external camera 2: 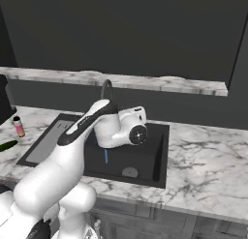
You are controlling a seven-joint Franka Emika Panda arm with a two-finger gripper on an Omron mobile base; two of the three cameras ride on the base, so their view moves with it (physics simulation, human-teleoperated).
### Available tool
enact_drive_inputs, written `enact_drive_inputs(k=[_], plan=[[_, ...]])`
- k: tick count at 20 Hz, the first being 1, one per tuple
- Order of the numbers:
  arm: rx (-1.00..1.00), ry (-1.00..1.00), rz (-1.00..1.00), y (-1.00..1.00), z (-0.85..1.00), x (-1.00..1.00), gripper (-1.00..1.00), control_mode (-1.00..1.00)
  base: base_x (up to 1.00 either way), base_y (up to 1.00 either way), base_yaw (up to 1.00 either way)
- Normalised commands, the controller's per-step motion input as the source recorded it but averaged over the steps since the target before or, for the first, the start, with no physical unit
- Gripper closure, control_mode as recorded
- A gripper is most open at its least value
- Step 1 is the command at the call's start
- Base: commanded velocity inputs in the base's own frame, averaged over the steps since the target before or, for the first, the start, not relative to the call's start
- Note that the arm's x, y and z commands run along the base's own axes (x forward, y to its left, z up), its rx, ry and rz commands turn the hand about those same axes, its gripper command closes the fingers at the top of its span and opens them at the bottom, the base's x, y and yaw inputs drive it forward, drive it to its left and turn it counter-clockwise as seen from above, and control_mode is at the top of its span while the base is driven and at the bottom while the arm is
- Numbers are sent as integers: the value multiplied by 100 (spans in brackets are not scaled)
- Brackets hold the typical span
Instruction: Turn on the sink faucet. Then move the cucumber from the counter to the sink. Turn off the sink. Move the vegetable from the sink to the pot next to the stove. Finally move the pot to the rear left burner.
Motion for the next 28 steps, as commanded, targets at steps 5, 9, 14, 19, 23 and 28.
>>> enact_drive_inputs(k=[5, 9, 14, 19, 23, 28], plan=[[0, 7, -5, 0, 29, -73, -100, -100, 0, 0, 0], [0, 7, -4, 0, 30, -77, -100, -100, 0, 0, 0], [0, 12, -5, 8, 35, -69, -100, -100, 0, 0, 0], [0, 19, -4, 24, 31, -58, -100, -100, 0, 0, 0], [0, 24, -3, 47, 18, -45, -100, -100, 0, 0, 0], [0, 24, -4, 63, 6, -39, -100, -100, 0, 0, 0]])
